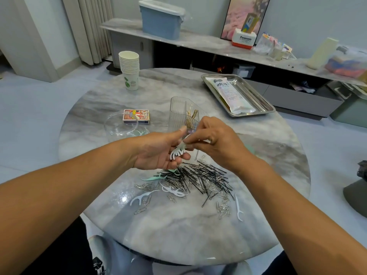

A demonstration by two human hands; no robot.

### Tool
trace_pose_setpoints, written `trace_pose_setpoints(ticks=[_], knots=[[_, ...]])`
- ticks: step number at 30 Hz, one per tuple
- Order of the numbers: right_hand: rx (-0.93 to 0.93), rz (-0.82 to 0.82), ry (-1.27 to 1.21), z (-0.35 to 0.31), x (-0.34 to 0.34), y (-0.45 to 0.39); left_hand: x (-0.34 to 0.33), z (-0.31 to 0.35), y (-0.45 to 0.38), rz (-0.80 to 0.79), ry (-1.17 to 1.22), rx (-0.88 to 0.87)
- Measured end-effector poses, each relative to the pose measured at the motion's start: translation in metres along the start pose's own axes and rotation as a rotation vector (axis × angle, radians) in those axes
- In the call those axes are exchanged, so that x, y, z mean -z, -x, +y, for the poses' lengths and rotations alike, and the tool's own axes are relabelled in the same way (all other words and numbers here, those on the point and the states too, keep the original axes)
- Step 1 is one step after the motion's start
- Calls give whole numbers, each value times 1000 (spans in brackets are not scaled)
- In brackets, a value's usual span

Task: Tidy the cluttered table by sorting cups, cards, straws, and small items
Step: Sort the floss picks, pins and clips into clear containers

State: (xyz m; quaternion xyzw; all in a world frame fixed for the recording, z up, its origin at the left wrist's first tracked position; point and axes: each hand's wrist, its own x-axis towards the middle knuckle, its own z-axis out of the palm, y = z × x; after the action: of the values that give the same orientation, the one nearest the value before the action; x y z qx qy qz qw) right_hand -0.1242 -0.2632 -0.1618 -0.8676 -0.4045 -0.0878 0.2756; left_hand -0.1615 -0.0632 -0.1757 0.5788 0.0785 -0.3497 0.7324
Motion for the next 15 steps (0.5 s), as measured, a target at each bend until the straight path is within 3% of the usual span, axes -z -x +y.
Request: trace_pose_setpoints(ticks=[4, 9, 11, 15], knots=[[19, 34, -49, -3, -13, 0, 9, 1, 5, 23, 35, -87], [-300, 268, -246, -9, -25, -2, 24, 3, 8, 185, 124, -179], [-407, 179, -244, -10, -35, -1, 31, 1, 9, 242, 153, -196], [-523, -276, -88, -15, -67, 8, 33, 0, 10, 291, 213, -200]])
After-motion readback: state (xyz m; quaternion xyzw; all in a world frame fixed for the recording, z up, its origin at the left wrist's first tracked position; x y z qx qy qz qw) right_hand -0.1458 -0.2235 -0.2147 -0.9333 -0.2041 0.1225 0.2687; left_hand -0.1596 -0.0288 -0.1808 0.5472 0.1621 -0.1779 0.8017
